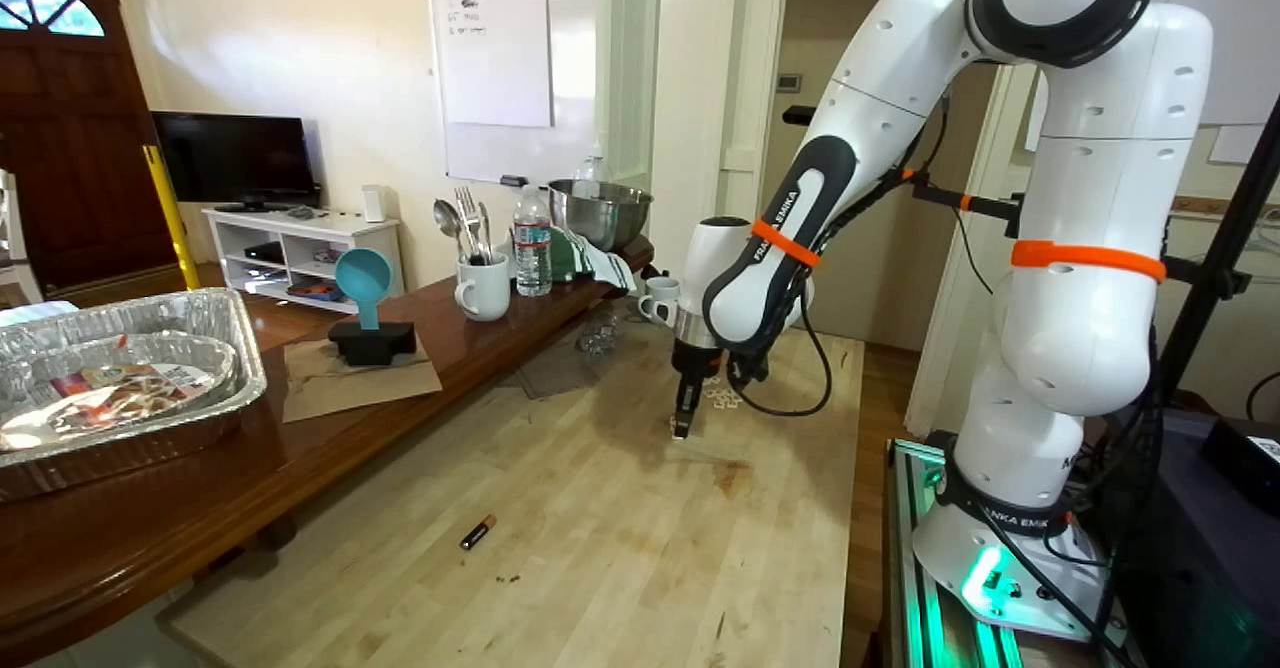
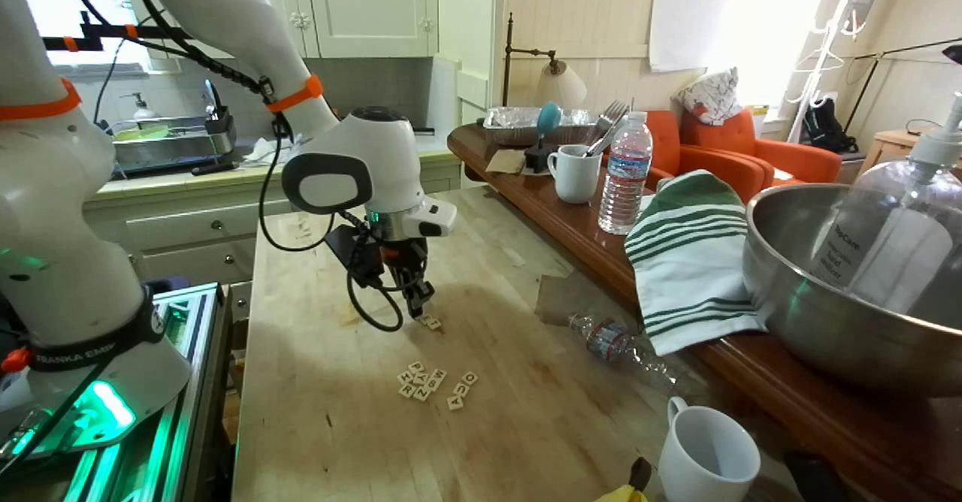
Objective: Replace the letter W with L on the pile of letters on the left to spell the word LET
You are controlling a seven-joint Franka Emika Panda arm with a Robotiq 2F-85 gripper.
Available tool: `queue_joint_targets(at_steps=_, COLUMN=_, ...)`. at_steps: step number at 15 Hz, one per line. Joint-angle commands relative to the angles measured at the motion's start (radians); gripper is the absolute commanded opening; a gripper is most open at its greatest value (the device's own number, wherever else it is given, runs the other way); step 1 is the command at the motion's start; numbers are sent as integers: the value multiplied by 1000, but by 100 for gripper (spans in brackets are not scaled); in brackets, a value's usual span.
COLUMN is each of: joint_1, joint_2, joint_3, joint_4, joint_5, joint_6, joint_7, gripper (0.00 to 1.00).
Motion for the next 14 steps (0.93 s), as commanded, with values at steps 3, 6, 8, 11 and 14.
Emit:
queue_joint_targets(at_steps=3, joint_1=-2, joint_2=21, joint_3=5, joint_4=0, joint_5=38, joint_6=33, joint_7=1, gripper=0)
queue_joint_targets(at_steps=6, joint_1=-2, joint_2=23, joint_3=5, joint_4=1, joint_5=37, joint_6=33, joint_7=0, gripper=0)
queue_joint_targets(at_steps=8, joint_1=-2, joint_2=25, joint_3=5, joint_4=1, joint_5=36, joint_6=34, joint_7=0, gripper=0)
queue_joint_targets(at_steps=11, joint_1=-2, joint_2=29, joint_3=4, joint_4=1, joint_5=33, joint_6=38, joint_7=2, gripper=0)
queue_joint_targets(at_steps=14, joint_1=-2, joint_2=31, joint_3=4, joint_4=1, joint_5=31, joint_6=41, joint_7=4, gripper=0)
